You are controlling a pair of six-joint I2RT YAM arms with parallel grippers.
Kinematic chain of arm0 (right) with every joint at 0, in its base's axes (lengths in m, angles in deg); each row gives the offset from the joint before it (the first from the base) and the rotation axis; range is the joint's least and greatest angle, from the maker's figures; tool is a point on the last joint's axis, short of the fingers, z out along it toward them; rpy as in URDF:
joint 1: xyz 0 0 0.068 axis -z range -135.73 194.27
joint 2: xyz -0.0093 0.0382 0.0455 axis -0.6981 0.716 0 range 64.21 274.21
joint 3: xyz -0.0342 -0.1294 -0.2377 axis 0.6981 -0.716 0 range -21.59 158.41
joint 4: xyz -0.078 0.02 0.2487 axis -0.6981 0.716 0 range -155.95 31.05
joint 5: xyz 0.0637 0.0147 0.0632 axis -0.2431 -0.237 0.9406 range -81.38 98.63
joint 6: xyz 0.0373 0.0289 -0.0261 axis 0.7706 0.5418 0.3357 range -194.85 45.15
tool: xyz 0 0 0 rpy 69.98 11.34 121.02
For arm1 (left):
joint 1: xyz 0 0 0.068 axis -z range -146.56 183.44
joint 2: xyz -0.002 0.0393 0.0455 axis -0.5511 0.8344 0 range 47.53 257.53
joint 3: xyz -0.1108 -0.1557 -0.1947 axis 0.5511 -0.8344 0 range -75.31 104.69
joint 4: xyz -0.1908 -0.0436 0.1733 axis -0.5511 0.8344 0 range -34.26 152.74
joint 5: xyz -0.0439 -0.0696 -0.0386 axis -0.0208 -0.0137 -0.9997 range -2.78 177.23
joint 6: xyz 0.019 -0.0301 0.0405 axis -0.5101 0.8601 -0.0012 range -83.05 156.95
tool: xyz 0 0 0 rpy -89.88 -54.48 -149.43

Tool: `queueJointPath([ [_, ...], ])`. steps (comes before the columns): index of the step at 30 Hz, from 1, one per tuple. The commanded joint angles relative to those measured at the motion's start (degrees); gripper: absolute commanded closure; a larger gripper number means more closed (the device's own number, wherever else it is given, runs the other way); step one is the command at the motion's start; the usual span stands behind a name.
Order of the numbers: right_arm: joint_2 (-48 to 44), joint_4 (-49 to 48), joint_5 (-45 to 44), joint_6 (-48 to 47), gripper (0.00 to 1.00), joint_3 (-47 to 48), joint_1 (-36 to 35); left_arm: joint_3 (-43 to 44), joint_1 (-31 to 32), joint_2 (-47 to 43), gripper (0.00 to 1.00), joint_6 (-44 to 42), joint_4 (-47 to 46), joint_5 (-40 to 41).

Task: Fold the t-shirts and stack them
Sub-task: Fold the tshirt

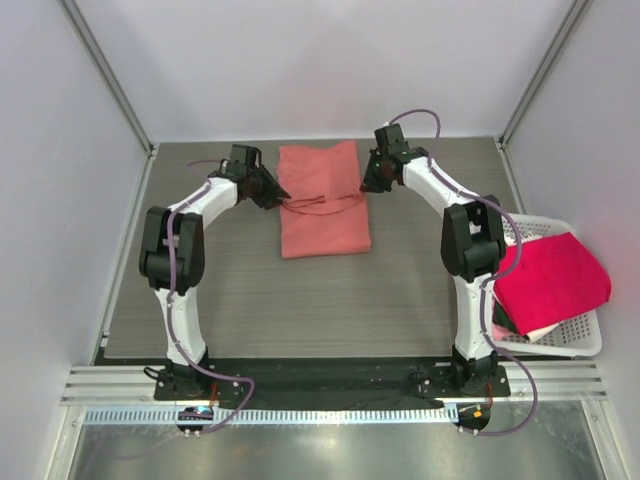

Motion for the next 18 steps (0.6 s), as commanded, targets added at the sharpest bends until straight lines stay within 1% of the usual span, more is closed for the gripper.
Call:
queueJointPath([
  [1,2.2,-2.3,1.2,-1.3,0.80,7.9,1.4,5.3,-1.2,4.2,0.65,-0.2,-4.3,-5.5],
  [2,2.4,-2.3,-0.3,-1.2,0.44,8.3,1.3,5.2,-1.2,4.4,0.26,-0.6,-4.8,-4.9],
  [3,2.3,-2.3,-0.9,-1.1,0.34,7.3,1.3,4.7,-1.2,3.9,0.20,-0.7,-4.9,-3.2],
  [4,1.6,-2.2,-1.3,-0.7,0.28,5.9,1.3,2.8,-1.2,3.0,0.16,-1.3,-5.0,-2.4],
  [5,-0.7,-2.5,-0.5,-0.8,0.26,4.1,1.3,1.5,-1.1,1.1,0.12,-1.7,-5.4,-1.6],
  [6,-2.2,-3.3,0.5,-1.2,0.26,-1.0,1.3,0.1,-1.2,-0.3,0.11,-2.2,-5.3,-1.2],
  [7,-3.9,-5.4,1.0,-1.4,0.29,-4.1,1.3,-3.2,-1.1,-1.4,0.11,-2.6,-5.3,-1.1],
  [8,-8.5,-6.8,1.0,-1.1,0.31,-7.6,1.3,-5.2,-1.1,-2.8,0.11,-2.8,-5.2,-1.1],
  [9,-13.3,-9.7,1.2,-0.7,0.36,-14.8,1.3,-9.9,-1.0,-6.1,0.11,-2.6,-5.5,-0.6],
  [10,-13.3,-11.3,2.1,-0.7,0.40,-18.5,1.3,-10.0,-1.0,-7.7,0.11,-2.6,-6.1,-0.5],
  [11,-17.1,-12.6,3.2,-0.5,0.43,-21.7,1.3,-14.6,-0.8,-9.6,0.12,-2.6,-6.6,-0.2],
  [12,-18.8,-13.7,4.3,0.1,0.45,-24.6,1.3,-17.0,-0.3,-12.5,0.13,-2.6,-7.0,-0.2],
  [13,-20.2,-15.4,7.2,0.6,0.48,-29.9,1.3,-19.0,0.1,-14.1,0.14,-2.5,-7.6,-0.2],
  [14,-21.3,-16.4,8.8,0.9,0.48,-32.2,1.2,-22.7,0.5,-15.1,0.17,-2.6,-8.1,-0.4],
  [16,-23.7,-18.9,13.0,1.7,0.47,-37.8,1.2,-25.2,1.9,-17.9,0.18,-2.6,-8.3,-0.5],
  [18,-25.4,-20.9,15.3,2.1,0.46,-42.2,1.1,-28.8,2.6,-19.3,0.19,-2.4,-9.0,-0.8],
])
